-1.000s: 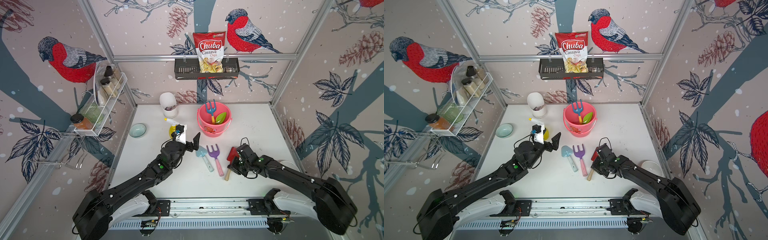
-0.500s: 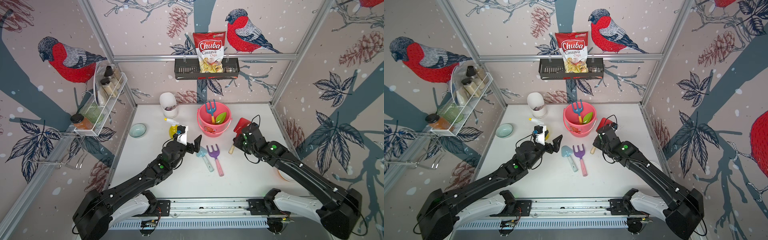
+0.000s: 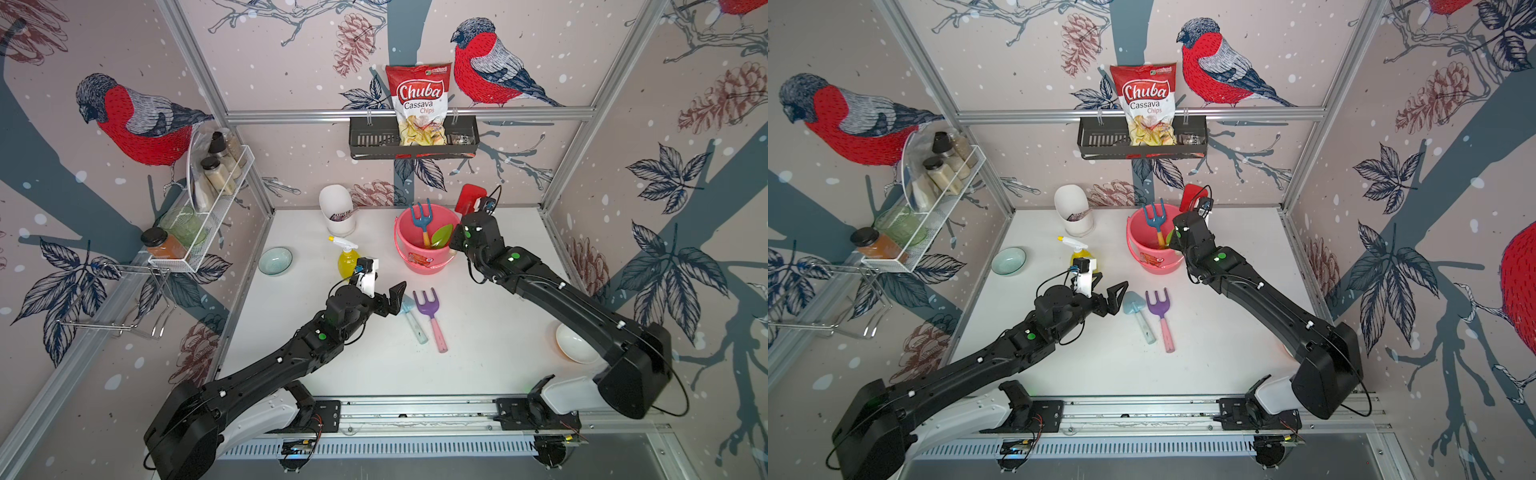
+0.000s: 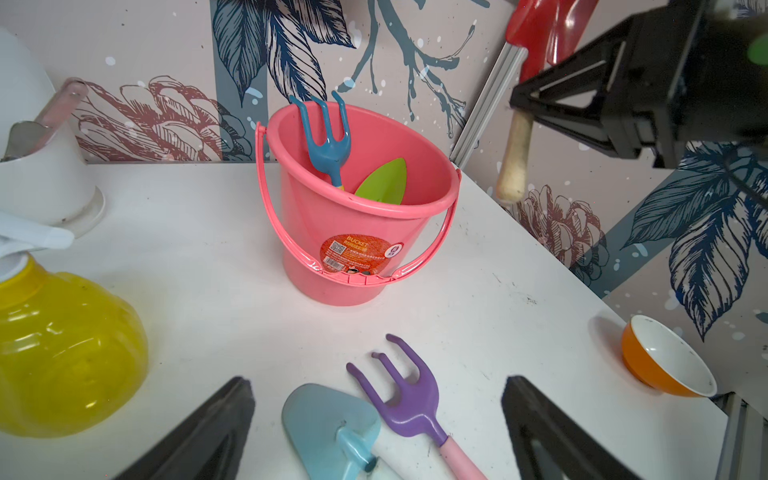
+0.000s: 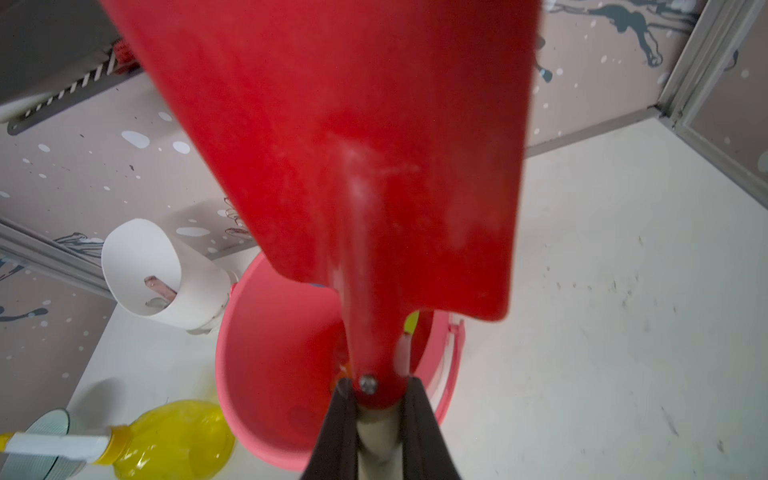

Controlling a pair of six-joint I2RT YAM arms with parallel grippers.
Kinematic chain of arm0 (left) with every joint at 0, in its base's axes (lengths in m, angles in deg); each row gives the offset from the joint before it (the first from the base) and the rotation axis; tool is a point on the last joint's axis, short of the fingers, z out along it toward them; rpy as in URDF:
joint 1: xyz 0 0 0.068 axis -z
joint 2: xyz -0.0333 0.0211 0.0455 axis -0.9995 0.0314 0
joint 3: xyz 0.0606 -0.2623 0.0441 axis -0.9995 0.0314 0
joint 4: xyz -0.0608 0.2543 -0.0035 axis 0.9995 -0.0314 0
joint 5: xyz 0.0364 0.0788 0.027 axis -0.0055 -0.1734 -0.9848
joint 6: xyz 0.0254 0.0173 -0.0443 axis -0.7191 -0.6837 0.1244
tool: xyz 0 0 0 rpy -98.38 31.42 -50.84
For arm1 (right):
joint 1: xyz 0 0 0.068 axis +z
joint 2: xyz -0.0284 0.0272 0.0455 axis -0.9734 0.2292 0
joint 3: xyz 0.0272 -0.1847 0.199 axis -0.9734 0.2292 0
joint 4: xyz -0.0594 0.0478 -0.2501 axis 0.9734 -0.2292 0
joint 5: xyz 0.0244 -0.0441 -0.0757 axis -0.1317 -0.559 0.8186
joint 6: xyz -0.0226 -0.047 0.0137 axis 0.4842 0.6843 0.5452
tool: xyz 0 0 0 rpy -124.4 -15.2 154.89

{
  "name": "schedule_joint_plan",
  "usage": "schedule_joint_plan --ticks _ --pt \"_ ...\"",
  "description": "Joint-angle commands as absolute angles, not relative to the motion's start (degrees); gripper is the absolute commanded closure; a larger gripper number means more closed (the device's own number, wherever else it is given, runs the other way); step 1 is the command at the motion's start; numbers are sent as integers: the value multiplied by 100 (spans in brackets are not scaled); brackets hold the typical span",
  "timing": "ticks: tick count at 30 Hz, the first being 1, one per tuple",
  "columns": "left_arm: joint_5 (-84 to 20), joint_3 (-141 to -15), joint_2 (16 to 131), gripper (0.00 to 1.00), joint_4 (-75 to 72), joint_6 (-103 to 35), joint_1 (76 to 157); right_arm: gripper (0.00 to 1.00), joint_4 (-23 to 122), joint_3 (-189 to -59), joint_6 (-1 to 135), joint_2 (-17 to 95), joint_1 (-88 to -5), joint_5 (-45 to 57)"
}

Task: Organize the gardening tools
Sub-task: Place the gardening tool in the container.

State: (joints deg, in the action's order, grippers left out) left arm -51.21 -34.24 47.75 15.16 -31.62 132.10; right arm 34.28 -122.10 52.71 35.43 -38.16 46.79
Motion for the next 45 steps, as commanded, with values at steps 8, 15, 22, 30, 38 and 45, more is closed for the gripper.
schedule_joint_plan --ticks 8,15,22,30,38,45 --pt "-4994 -3290 4650 3 1486 -2942 13214 100 4526 -13067 6449 4904 -3809 5143" --pt "-4876 -3260 4748 3 1458 -2803 13217 100 4607 -13348 6556 5619 -3792 5171" --pt "-4793 -3272 4923 3 1442 -2653 13215 100 4580 -13282 6362 5935 -3806 5105" --pt "-4647 -3499 5315 4 1116 -2300 13223 60 4568 -13158 6199 5930 -3855 4890" --pt "-4837 -3777 5537 3 657 -1835 13346 45 4555 -13087 6113 5808 -3901 4756" --pt "-4634 -3974 5844 3 410 -1365 13434 38 4408 -12934 5921 5441 -3893 4647"
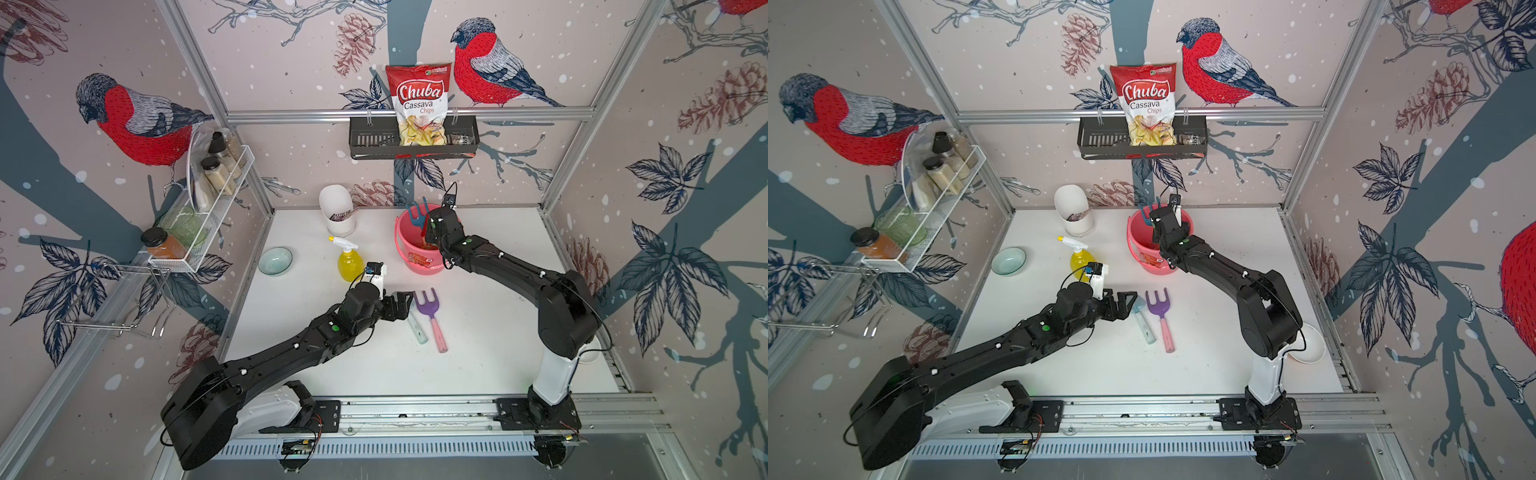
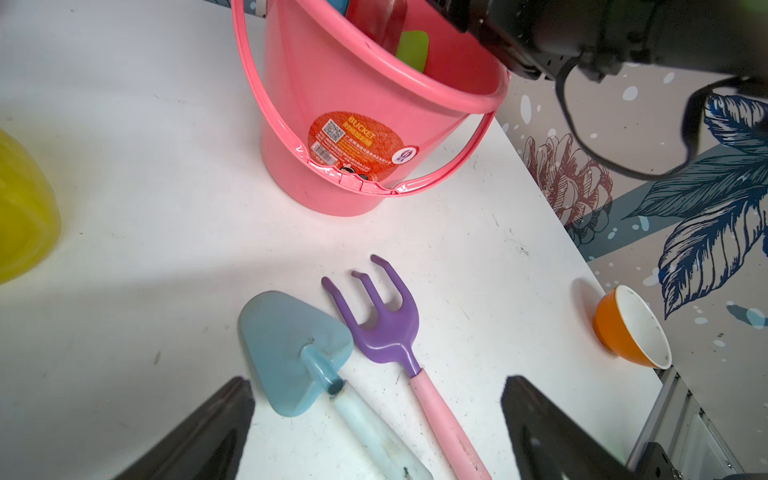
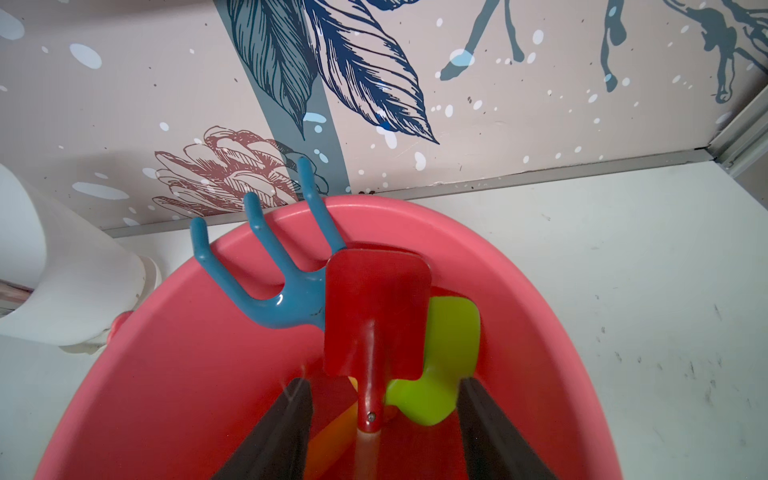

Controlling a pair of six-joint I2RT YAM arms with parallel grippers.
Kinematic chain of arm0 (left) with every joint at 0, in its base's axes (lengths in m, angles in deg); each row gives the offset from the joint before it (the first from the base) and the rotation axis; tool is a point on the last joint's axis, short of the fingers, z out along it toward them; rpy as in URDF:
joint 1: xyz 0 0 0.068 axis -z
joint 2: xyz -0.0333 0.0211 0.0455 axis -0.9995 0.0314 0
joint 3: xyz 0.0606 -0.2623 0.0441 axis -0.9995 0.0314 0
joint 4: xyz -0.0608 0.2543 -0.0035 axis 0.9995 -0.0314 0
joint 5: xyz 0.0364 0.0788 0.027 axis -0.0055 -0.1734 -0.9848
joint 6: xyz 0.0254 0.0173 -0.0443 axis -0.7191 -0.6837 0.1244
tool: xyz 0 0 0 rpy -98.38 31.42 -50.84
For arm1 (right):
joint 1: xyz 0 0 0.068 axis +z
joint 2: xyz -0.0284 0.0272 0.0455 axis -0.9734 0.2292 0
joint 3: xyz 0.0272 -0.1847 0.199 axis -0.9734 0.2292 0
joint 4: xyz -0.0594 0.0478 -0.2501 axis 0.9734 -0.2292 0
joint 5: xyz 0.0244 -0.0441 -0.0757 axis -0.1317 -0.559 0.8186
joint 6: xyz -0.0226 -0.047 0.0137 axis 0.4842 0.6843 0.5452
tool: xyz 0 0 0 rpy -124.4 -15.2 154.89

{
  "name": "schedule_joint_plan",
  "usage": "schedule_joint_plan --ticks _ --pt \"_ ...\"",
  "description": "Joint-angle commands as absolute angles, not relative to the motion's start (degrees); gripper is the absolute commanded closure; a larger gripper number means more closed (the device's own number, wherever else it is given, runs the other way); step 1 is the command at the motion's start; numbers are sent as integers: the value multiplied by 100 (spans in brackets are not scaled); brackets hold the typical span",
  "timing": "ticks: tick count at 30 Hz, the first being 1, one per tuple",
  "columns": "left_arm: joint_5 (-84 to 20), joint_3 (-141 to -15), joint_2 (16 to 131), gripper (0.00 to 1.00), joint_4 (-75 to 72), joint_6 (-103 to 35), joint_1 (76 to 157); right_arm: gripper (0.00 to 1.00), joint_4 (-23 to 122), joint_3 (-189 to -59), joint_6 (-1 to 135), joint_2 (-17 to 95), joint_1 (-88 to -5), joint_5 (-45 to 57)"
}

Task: Organize the gardening tools
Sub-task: Place the gardening tool in the container, then pick up the gardening tool from the center of the board.

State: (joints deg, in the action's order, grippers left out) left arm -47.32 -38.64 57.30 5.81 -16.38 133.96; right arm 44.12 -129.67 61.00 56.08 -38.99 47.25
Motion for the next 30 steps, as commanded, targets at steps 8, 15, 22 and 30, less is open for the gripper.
schedule_joint_plan --ticks 8,15,22,30 --pt "-4217 -4716 6711 3 -448 -614 13615 11 3979 -12535 5571 4491 -3835 4273" --pt "-3867 -5034 7277 3 -898 -126 13775 0 3782 -11843 5404 3424 -3816 4044" --pt "-3971 -5247 7676 4 -1641 -111 13803 0 3838 -10955 5193 2312 -3959 4008" --pt "-4020 -5887 8405 21 -2300 -311 13803 0 3690 -10380 4952 1505 -4364 3827"
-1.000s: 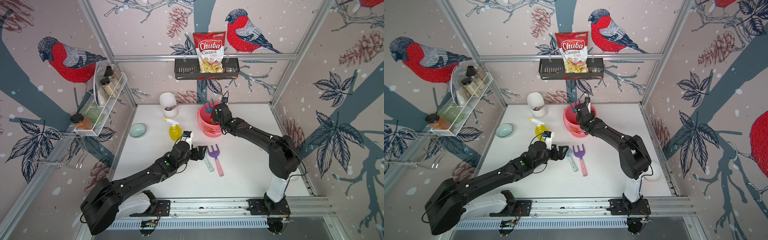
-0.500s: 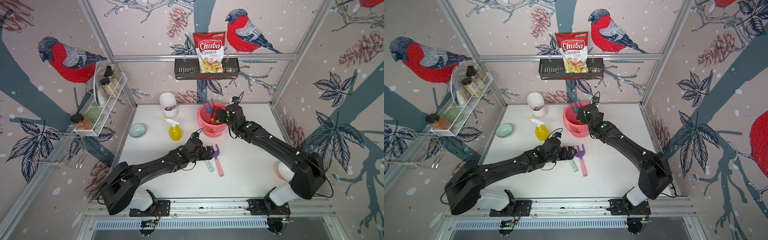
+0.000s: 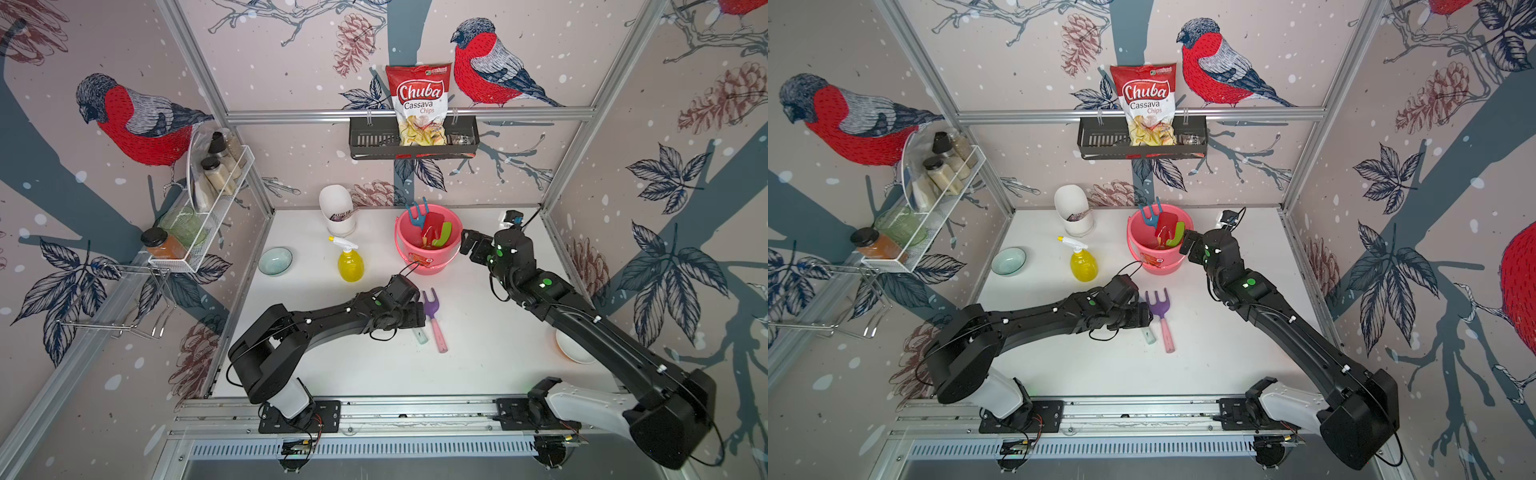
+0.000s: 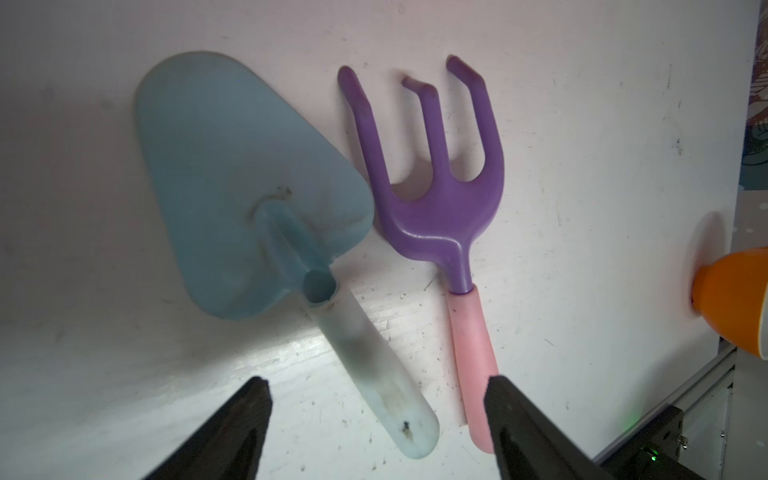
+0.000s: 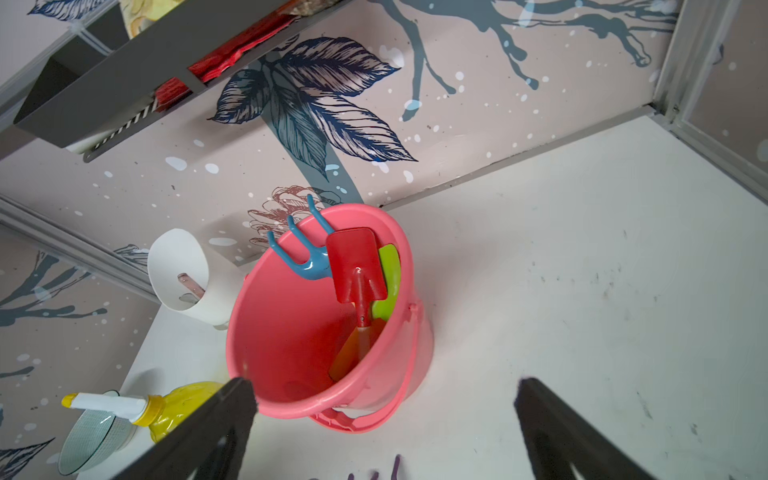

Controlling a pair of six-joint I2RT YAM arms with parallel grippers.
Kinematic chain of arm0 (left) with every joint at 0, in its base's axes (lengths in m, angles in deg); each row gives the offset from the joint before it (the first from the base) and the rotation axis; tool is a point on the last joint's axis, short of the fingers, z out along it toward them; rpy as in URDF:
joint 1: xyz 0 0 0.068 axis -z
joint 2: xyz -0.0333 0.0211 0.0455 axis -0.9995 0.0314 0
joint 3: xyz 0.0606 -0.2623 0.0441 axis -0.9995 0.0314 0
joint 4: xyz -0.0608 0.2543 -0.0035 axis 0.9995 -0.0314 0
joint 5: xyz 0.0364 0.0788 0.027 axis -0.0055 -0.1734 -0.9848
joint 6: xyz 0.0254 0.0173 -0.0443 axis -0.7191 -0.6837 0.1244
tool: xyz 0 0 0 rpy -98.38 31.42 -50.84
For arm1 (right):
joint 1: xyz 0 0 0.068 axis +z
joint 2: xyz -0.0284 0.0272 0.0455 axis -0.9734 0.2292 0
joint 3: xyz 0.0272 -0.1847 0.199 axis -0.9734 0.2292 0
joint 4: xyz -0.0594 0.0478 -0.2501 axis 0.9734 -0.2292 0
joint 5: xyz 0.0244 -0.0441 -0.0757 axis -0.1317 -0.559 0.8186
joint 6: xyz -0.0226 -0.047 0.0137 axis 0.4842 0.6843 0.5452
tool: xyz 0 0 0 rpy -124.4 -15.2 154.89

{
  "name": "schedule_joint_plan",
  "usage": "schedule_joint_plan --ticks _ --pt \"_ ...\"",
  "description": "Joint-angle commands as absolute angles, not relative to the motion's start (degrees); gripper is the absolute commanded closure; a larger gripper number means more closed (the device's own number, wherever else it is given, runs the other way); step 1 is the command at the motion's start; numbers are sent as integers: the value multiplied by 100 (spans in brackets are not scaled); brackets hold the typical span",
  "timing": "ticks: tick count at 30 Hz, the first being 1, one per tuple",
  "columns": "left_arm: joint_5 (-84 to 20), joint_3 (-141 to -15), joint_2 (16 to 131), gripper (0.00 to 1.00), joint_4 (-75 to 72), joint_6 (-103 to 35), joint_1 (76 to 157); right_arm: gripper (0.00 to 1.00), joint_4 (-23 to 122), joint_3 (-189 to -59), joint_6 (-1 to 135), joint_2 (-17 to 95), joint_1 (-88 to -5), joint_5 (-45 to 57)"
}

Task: Organize the gardening tools
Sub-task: Pick up the gardening tool from the center of the board.

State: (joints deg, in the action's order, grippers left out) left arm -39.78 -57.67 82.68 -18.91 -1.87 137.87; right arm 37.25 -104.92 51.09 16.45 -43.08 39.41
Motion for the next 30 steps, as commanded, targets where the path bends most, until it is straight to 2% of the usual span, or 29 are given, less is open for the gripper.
schedule_joint_plan --ticks 1,4,14,16,30 --pt "-4022 -5928 8487 26 -2343 -305 13803 0 3698 -10300 4927 1432 -4394 3819" --pt "-3978 -6032 8677 34 -2403 -289 13803 0 3700 -10107 4856 1254 -4503 3752" --pt "-4031 -6395 9104 33 -2594 -291 13803 0 3734 -9793 4774 1008 -4807 3441" --pt "-4025 -6455 9187 36 -2633 -313 13803 0 3734 -9779 4774 1007 -4850 3391" --pt "-4130 -6617 9375 73 -2862 -322 13803 0 3787 -9590 4713 904 -5072 3186"
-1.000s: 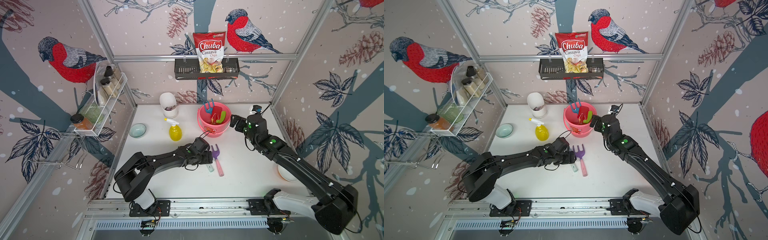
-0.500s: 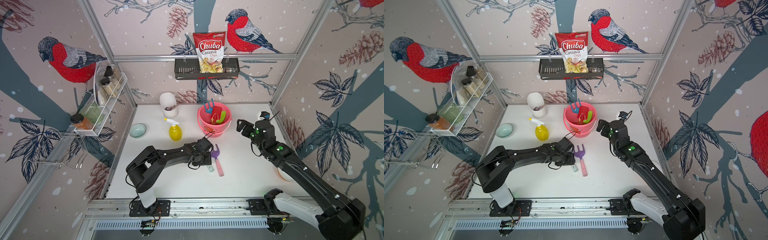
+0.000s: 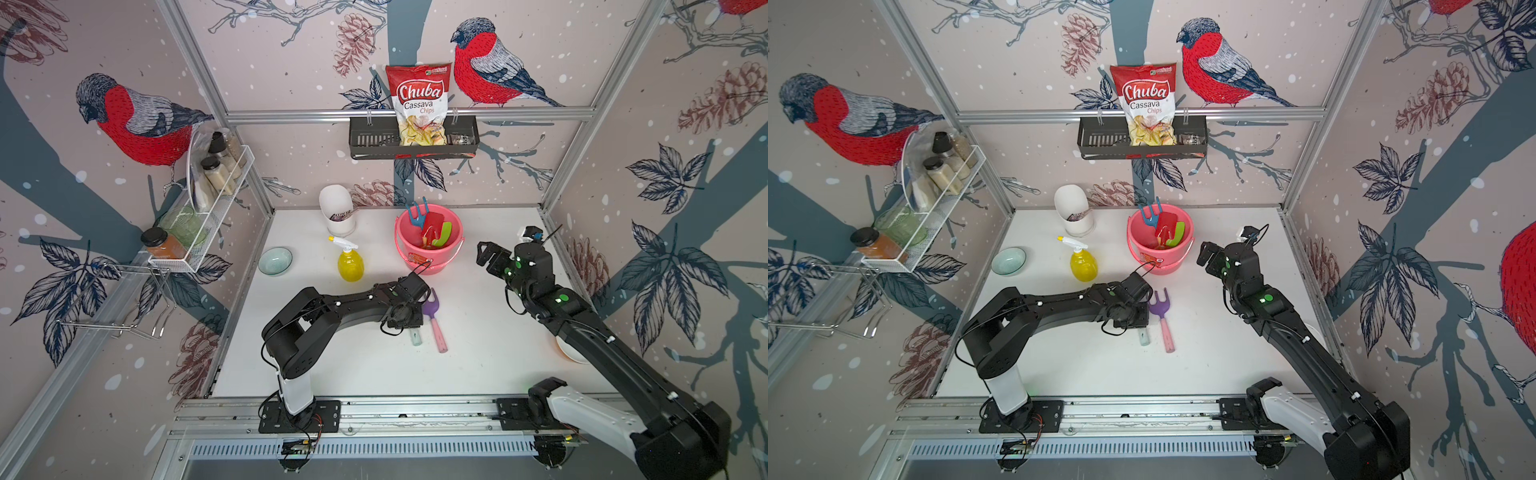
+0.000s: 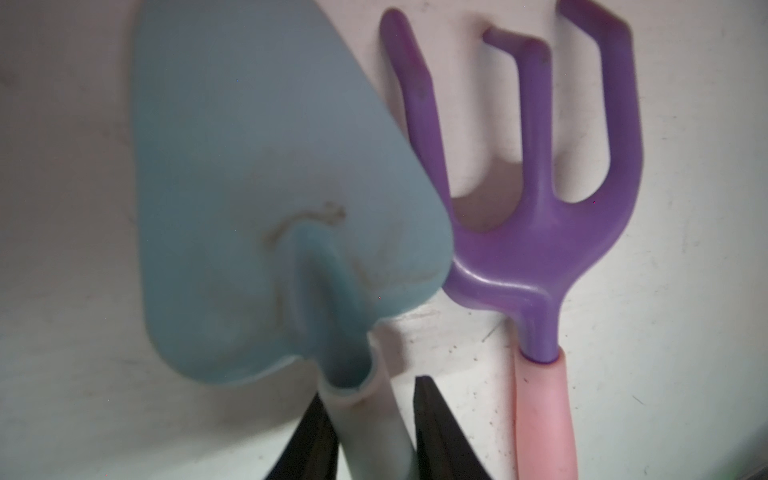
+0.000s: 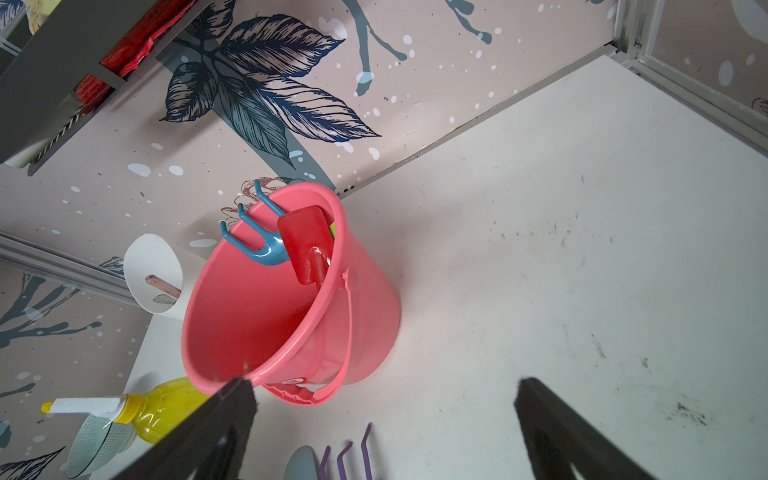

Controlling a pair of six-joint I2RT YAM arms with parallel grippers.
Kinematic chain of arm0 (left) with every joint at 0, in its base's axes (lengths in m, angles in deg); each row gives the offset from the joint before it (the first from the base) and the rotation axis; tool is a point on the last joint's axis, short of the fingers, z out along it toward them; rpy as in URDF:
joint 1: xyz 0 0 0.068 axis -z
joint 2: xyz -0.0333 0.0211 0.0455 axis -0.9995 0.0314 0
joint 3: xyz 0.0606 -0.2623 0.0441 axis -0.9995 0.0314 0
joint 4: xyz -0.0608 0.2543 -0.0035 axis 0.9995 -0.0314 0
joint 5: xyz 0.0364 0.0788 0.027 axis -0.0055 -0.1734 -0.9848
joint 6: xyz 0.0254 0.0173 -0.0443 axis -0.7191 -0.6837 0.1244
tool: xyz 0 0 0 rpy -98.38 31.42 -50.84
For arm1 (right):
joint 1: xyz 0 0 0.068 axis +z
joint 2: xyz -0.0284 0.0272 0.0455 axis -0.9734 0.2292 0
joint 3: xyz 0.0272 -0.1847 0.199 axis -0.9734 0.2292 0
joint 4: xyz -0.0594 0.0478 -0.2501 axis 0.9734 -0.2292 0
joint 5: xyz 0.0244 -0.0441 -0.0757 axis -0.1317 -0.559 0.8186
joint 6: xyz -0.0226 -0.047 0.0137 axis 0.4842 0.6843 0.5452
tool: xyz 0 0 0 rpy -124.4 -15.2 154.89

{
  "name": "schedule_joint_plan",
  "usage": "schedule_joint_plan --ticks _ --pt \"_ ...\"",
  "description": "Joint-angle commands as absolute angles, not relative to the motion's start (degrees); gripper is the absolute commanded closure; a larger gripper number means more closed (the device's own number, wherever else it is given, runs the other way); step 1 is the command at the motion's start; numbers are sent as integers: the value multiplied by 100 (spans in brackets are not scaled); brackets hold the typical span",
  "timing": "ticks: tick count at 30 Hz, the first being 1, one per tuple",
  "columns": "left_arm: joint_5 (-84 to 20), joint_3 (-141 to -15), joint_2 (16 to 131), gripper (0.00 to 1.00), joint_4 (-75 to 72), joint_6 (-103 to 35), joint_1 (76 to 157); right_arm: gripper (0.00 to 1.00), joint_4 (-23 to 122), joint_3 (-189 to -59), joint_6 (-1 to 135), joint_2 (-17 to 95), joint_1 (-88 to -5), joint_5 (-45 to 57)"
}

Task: Organize the gardening tools
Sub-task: Pick up the gardening tool from the center of the board.

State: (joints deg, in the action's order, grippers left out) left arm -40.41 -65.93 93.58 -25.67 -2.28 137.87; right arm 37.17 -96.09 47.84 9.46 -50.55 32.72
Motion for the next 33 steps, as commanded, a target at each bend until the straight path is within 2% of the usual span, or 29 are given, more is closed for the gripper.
schedule_joint_plan --ticks 1,9,16,21,24,33 --pt "-4143 -6603 9360 75 -2856 -313 13803 0 3786 -9574 4721 896 -5082 3186" --pt "-4365 -6404 9019 100 -2884 -182 13803 0 3813 -9499 4704 872 -5117 3099" --pt "-5023 -6279 8333 100 -3018 -258 14021 0 3826 -9360 4657 856 -5117 2909" --pt "-6137 -6689 7897 100 -3399 -564 14465 0 3879 -9178 4564 845 -5093 2624" --pt "-6724 -6776 7433 100 -3089 -802 14603 0 3866 -9097 4546 837 -5009 2511" --pt "-7804 -7455 7174 100 -1936 -2705 14594 0 3754 -8956 4616 676 -4828 2295"
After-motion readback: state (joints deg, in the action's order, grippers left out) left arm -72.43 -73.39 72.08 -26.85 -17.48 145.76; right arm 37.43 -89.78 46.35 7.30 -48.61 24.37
